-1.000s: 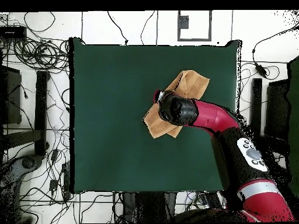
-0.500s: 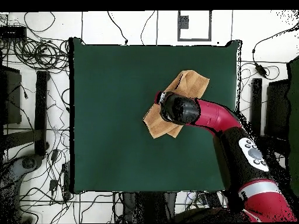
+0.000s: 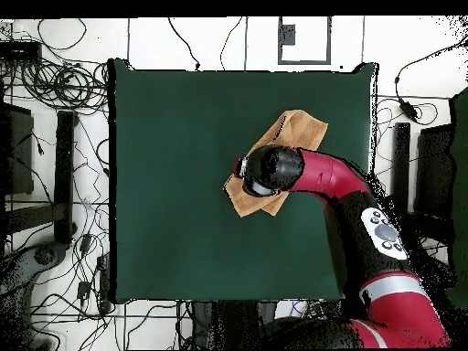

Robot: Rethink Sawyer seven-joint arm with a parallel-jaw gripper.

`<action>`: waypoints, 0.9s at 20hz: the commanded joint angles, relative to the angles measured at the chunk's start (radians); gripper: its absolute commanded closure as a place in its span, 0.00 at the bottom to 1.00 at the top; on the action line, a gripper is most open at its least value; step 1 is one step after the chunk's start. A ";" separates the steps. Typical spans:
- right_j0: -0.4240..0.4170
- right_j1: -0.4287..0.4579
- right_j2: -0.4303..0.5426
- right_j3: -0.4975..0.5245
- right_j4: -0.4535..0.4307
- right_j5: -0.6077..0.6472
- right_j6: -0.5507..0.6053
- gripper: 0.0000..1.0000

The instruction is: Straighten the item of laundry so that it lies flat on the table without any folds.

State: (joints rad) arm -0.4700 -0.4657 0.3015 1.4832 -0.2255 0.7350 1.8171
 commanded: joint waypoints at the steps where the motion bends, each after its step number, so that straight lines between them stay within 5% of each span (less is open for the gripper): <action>1: 0.073 0.084 -0.028 -0.048 -0.077 0.096 -0.014 0.00; 18: 0.114 0.091 -0.097 -0.086 -0.186 0.009 0.046 0.00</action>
State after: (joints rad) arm -0.4041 -0.4644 0.2151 1.4129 -0.3719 0.7573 1.8171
